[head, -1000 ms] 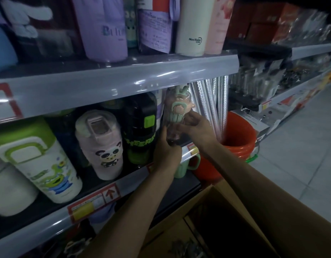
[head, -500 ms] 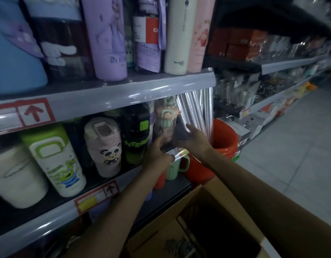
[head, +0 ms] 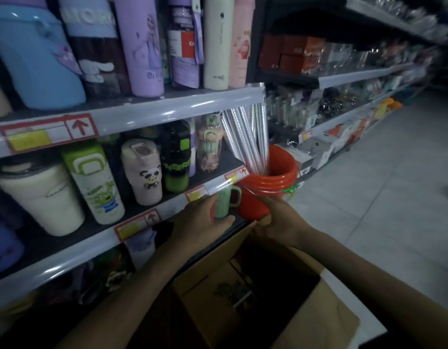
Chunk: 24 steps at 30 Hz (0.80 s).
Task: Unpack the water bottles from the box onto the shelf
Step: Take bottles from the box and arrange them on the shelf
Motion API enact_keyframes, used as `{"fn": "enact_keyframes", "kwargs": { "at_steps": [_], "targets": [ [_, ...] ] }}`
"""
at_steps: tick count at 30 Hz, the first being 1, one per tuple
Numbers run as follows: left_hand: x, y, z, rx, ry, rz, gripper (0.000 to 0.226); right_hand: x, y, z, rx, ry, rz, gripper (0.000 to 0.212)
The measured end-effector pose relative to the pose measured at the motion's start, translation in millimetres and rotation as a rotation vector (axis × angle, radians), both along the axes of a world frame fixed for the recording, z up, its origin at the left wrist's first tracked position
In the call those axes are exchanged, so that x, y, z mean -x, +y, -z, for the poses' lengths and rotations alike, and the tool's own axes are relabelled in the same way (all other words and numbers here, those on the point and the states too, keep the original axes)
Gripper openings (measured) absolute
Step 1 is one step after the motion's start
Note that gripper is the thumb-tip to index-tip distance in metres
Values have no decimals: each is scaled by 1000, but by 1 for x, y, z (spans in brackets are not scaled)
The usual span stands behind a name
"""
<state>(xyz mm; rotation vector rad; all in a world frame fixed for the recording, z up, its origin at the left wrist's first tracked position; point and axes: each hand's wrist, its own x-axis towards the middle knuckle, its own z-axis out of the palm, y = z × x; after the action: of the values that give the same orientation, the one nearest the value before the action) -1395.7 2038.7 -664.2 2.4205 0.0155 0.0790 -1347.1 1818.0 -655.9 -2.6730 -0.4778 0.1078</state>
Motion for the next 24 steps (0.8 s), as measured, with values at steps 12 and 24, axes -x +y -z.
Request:
{"fn": "enact_keyframes", "kwargs": {
  "at_steps": [12, 24],
  "targets": [
    [90, 33, 81, -509, 232, 100, 90, 78, -22, 64, 286, 220, -103, 97],
    [147, 113, 17, -515, 2, -49, 91, 109, 91, -12, 314, 21, -308, 100]
  ]
}}
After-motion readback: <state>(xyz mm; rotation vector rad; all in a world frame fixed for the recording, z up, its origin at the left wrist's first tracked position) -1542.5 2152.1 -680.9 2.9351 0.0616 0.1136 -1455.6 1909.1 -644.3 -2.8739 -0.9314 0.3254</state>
